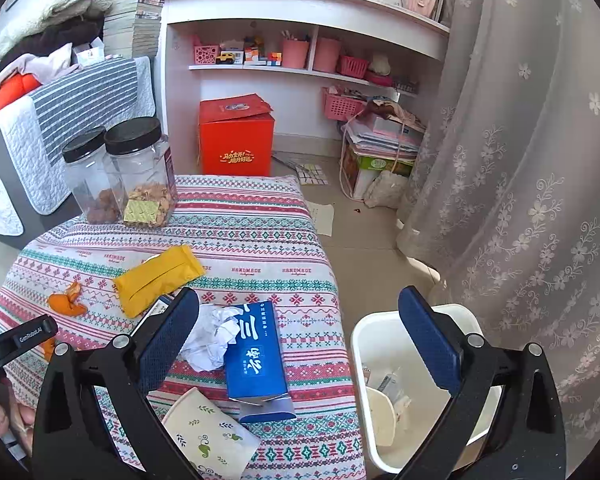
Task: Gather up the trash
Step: 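Reach the left tool to the large orange peel and grasp it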
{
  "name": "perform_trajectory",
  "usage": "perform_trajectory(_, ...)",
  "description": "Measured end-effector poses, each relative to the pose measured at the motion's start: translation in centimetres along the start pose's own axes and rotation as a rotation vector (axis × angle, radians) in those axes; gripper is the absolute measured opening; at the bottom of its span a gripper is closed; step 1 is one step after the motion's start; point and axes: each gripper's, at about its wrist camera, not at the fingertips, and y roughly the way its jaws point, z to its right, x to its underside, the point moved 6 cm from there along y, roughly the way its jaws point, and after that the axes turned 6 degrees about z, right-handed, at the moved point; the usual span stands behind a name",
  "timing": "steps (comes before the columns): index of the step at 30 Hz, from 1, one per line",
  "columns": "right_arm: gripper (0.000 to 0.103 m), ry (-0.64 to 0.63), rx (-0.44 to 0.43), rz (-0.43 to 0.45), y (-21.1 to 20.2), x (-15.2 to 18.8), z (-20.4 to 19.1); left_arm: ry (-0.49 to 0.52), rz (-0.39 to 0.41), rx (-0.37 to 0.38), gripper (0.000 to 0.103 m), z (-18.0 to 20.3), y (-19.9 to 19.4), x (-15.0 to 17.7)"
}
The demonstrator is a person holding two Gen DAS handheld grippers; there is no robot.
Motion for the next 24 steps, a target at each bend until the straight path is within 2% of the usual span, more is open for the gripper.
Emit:
perform_trajectory(1,0.096,-0.005,-0.002,-0.004,0.1,0.0,-0.3,-0.027,-0.017,-0.013,0.091,-0.7,0.8,0.2)
perform_trajectory(3,0.096,-0.012,-0.006,-0.010,0.3,0.0,-0.6,-0.069,-0.044,-0.024,0.084,-1.4,2.0,0.5)
perform_trajectory(7,0.096,-0.018,-0.014,-0.020,0.6,0.1,-1.2,-0.133,-0.096,-0.001,0.079,-1.6,3.6,0.9)
perform_trajectory(10,0.096,-0.027,-0.019,-0.027,0.8,0.2,-1.7,-0.136,-0.107,0.004,0.076,-1.1,4.0,1.1)
perform_trajectory(15,0.096,-0.041,-0.024,-0.032,1.0,0.3,-2.1,-0.125,-0.127,0.006,0.063,-0.5,4.4,1.6)
perform_trajectory(18,0.096,-0.047,-0.026,-0.036,1.1,0.4,-2.4,-0.111,-0.127,-0.002,0.061,-0.3,4.7,1.7)
perform_trajectory(23,0.096,-0.058,-0.038,-0.050,1.4,0.6,-3.0,-0.056,-0.120,0.016,0.029,0.3,4.9,1.4)
perform_trajectory(24,0.096,-0.060,-0.041,-0.052,1.5,0.6,-3.1,-0.042,-0.122,0.025,0.028,0.4,5.0,1.4)
